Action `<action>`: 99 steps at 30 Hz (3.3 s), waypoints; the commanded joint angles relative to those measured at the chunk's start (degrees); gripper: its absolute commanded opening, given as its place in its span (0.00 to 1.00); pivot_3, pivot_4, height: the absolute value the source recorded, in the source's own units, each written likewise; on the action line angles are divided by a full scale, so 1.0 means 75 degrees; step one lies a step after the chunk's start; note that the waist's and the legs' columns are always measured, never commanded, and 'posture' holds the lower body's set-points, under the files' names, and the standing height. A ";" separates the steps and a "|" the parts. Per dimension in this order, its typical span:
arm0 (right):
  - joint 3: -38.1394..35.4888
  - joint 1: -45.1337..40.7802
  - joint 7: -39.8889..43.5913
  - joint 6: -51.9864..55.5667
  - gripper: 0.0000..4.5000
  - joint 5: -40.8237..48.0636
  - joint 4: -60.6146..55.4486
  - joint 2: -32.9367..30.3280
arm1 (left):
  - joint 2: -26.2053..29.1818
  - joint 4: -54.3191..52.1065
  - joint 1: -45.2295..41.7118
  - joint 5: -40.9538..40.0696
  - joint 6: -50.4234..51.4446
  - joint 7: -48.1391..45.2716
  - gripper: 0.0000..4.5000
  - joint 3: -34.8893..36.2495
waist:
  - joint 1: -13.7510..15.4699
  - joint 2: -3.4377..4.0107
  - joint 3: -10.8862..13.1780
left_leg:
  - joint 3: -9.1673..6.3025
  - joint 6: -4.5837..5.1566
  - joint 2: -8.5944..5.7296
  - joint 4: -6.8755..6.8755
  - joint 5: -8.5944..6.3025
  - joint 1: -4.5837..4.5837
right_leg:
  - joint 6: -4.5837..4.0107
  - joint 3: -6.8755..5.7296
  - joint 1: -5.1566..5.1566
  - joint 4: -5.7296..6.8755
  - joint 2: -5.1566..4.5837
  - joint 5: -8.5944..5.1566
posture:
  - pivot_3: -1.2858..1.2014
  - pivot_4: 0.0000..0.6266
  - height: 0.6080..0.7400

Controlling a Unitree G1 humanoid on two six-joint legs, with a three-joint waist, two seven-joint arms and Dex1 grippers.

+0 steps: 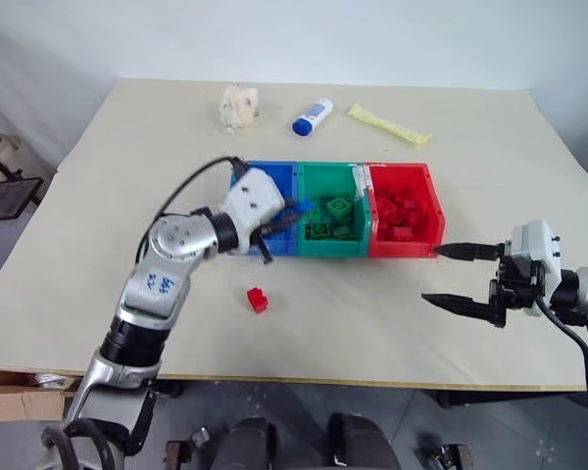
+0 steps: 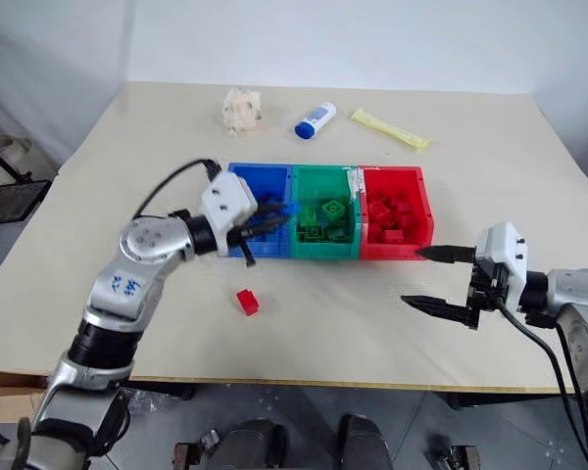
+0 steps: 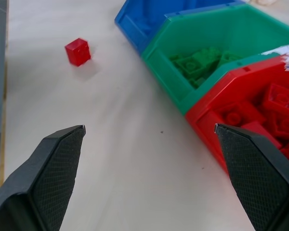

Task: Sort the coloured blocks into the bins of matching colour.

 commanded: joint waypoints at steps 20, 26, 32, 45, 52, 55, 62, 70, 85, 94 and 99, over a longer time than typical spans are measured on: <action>0.0080 -0.0559 0.0286 -0.0258 1.00 -0.0089 0.0514 0.0122 | 0.2342 -0.0084 0.1885 -0.2242 -0.1313 -0.4000 0.99 0.1378 | -0.0060 0.0001 0.0000 | 0.0002 -0.0006 0.0012 -0.0003 0.0002 0.0002 | 0.0000 0.0007 -0.0005 -0.0003 -0.0010 0.0000 | 0.52 0.24 1.00; 0.0201 -0.0645 0.0502 -0.0366 1.00 -0.0202 0.0720 0.0091 | 0.3274 0.1326 0.2302 -0.2224 -0.2765 -0.5273 0.99 0.1810 | -0.0021 0.0002 0.0000 | 0.0003 -0.0004 0.0009 -0.0001 0.0000 0.0001 | -0.0003 0.0009 -0.0005 -0.0004 -0.0015 -0.0001 | 0.52 0.24 1.00; 0.0316 -0.0646 0.0725 -0.0510 1.00 -0.0278 0.0810 0.0077 | 0.3451 0.2179 0.2497 -0.2375 -0.3653 -0.6226 0.99 0.1969 | -0.0058 0.0002 0.0000 | -0.0001 -0.0002 0.0007 -0.0006 0.0000 -0.0001 | -0.0003 0.0005 -0.0008 -0.0004 -0.0017 -0.0001 | 0.52 0.24 1.00; 0.0319 -0.0194 0.0714 -0.0656 1.00 -0.0377 0.0280 0.0135 | 0.1608 0.0804 0.3113 -0.1520 -0.3631 -0.4599 0.99 0.0620 | -0.0037 0.0003 0.0000 | 0.0003 0.0000 0.0011 -0.0004 -0.0001 0.0000 | -0.0002 0.0009 -0.0007 0.0004 -0.0013 -0.0001 | 0.52 0.24 1.00; 0.0248 0.0155 0.0551 -0.0431 1.00 -0.0185 -0.0279 0.0166 | 0.0825 0.1278 0.2886 -0.0934 -0.3928 -0.3689 0.86 0.0185 | -0.0026 0.0004 -0.0001 | 0.0010 0.0000 0.0010 -0.0002 -0.0001 0.0003 | -0.0002 0.0008 -0.0007 0.0005 -0.0011 -0.0001 | 0.52 0.24 1.00; 0.0212 0.0228 0.0469 -0.0404 1.00 -0.0153 -0.0355 0.0167 | 0.0789 0.1240 0.2920 -0.1120 -0.3803 -0.3698 0.66 0.0194 | -0.0029 0.0004 -0.0001 | 0.0012 0.0000 0.0009 -0.0002 -0.0001 0.0003 | -0.0001 0.0010 -0.0007 0.0005 -0.0013 0.0000 | 0.52 0.24 1.00; 0.0022 0.0346 0.0336 -0.0396 1.00 -0.0129 -0.0422 0.0114 | 0.0632 0.0956 0.2734 -0.1464 -0.3552 -0.3578 0.33 0.0262 | -0.0021 0.0004 -0.0001 | 0.0010 0.0000 0.0010 -0.0001 -0.0001 0.0004 | -0.0001 0.0011 -0.0006 0.0003 -0.0014 -0.0001 | 0.52 0.24 1.00; -0.0280 0.0524 0.0028 -0.0316 1.00 0.0057 -0.0633 0.0197 | 0.0108 0.0565 0.1802 -0.1584 -0.2772 -0.3292 0.33 -0.0045 | -0.0012 0.0004 -0.0001 | 0.0006 0.0000 0.0005 0.0002 -0.0001 0.0002 | 0.0000 0.0006 -0.0001 0.0001 -0.0012 0.0000 | 0.52 0.24 1.00; -0.0690 0.1089 -0.0698 -0.0150 1.00 0.0382 -0.1394 0.0407 | -0.2597 0.3308 -0.0712 -0.0570 -0.3904 -0.1729 0.33 -0.0819 | 0.0120 -0.0003 0.0003 | 0.0035 0.0013 -0.0014 0.0000 0.0006 0.0002 | 0.0019 -0.0016 -0.0006 0.0001 0.0010 0.0010 | 0.52 0.24 1.00; -0.1111 0.1405 -0.1604 -0.0114 1.00 0.0496 -0.1838 0.0912 | -0.4335 0.7531 -0.3416 -0.0087 -0.5654 -0.0267 0.33 -0.0371 | 0.0260 -0.0024 0.0015 | 0.0042 0.0031 -0.0038 -0.0001 0.0015 -0.0006 | 0.0046 -0.0036 -0.0011 -0.0006 0.0002 0.0025 | 0.52 0.24 1.00; -0.1106 0.1462 -0.1889 -0.0130 1.00 0.0460 -0.2045 0.1051 | -0.4883 0.9507 -0.4715 0.0108 -0.6183 0.0585 0.50 -0.0003 | 0.0214 -0.0027 0.0017 | 0.0058 0.0045 -0.0047 -0.0009 0.0020 -0.0015 | 0.0062 -0.0028 -0.0016 -0.0027 -0.0001 0.0034 | 0.52 0.24 1.00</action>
